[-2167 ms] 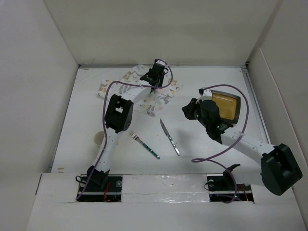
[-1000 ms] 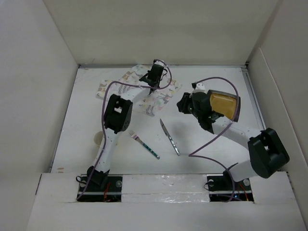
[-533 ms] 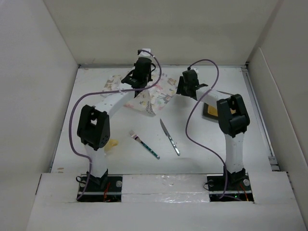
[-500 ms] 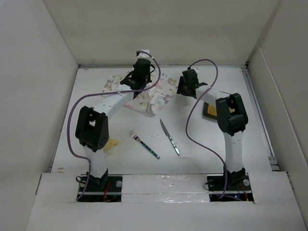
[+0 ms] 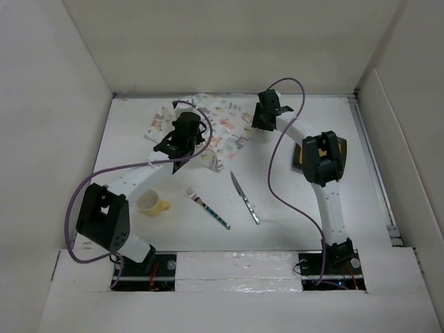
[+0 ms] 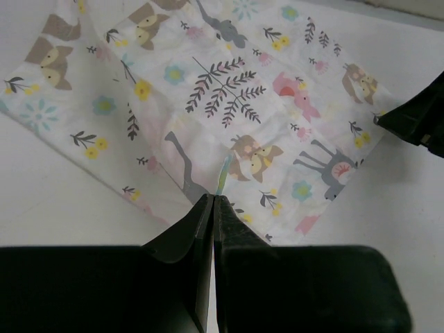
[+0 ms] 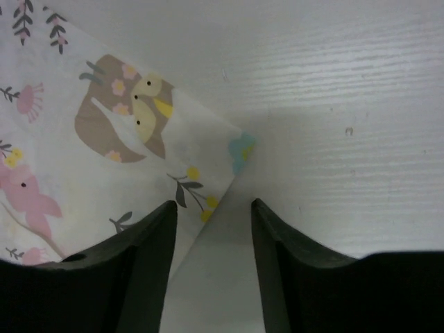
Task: Set the dinner table for one person
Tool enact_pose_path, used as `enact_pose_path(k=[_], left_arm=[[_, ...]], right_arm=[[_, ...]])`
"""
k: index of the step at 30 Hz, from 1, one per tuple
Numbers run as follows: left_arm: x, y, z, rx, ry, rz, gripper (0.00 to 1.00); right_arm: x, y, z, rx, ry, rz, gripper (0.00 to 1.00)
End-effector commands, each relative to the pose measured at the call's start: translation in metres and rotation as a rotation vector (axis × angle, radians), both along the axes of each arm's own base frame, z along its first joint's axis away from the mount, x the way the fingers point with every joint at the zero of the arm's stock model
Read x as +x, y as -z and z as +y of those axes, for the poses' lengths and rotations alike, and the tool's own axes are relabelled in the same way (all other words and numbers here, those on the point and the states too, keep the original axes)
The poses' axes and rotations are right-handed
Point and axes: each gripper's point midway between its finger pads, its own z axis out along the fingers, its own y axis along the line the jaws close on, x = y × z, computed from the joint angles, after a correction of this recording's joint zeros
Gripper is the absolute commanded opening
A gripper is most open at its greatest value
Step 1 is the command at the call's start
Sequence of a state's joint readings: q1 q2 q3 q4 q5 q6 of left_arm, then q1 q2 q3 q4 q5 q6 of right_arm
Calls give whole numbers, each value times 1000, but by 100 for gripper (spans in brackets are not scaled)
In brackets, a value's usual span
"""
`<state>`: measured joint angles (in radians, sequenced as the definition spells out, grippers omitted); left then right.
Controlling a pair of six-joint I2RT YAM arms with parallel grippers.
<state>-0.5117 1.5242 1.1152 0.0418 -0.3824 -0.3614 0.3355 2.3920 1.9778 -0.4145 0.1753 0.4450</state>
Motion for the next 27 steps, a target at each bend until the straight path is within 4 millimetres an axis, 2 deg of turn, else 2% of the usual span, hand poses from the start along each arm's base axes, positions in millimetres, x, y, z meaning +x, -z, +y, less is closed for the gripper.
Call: enact_pose_path(k=[1, 3, 5, 7, 8, 11, 13, 15, 18, 19, 20, 21, 22, 23, 24, 25, 26, 27], left_arm=[[-10, -49, 6, -92, -70, -153, 0], [-18, -47, 8, -110, -64, -154, 0], [-24, -55, 9, -144, -51, -181, 0], [-32, -54, 12, -154, -51, -185, 0], [-33, -56, 13, -158, -49, -193, 0], [-38, -54, 17, -158, -53, -196, 0], [-40, -52, 17, -161, -49, -195, 0], [-41, -51, 18, -159, -50, -193, 0], [-43, -51, 23, -149, -68, -194, 0], [-44, -55, 25, -150, -75, -203, 0], [-45, -55, 27, -146, -80, -205, 0], [-45, -58, 31, -144, -98, -214, 0], [-47, -63, 32, -154, -103, -225, 0], [-48, -65, 34, -156, -110, -233, 0], [-49, -69, 36, -162, -117, -245, 0], [-51, -77, 40, -173, -131, -268, 0], [-52, -80, 42, -176, -140, -276, 0], [-52, -85, 44, -180, -150, -289, 0]], right_arm=[[-10, 18, -3, -34, 34, 79, 49], [-8, 16, 3, -32, 38, 68, 50], [-4, 13, 5, -28, 40, 70, 43], [-3, 20, 6, -29, 47, 89, 38], [-1, 18, 6, -26, 48, 83, 30], [1, 19, 4, -4, 63, 81, 17], [1, 19, 9, 18, 50, 83, 13], [3, 18, 5, 27, 62, 82, 1], [3, 12, 4, 40, 73, 55, 0], [-5, 21, 0, 30, 75, 73, 0], [1, -2, 2, 59, 79, 8, 0], [1, -11, 2, 68, 75, -22, 0], [-9, -2, -5, 49, 86, -15, 0], [-5, -17, -6, 60, 90, -75, 0], [-6, -46, -7, 74, 94, -127, 0], [-8, -54, -11, 69, 104, -146, 0], [-18, -49, -17, 54, 110, -141, 0], [-22, -72, -21, 60, 114, -183, 0]])
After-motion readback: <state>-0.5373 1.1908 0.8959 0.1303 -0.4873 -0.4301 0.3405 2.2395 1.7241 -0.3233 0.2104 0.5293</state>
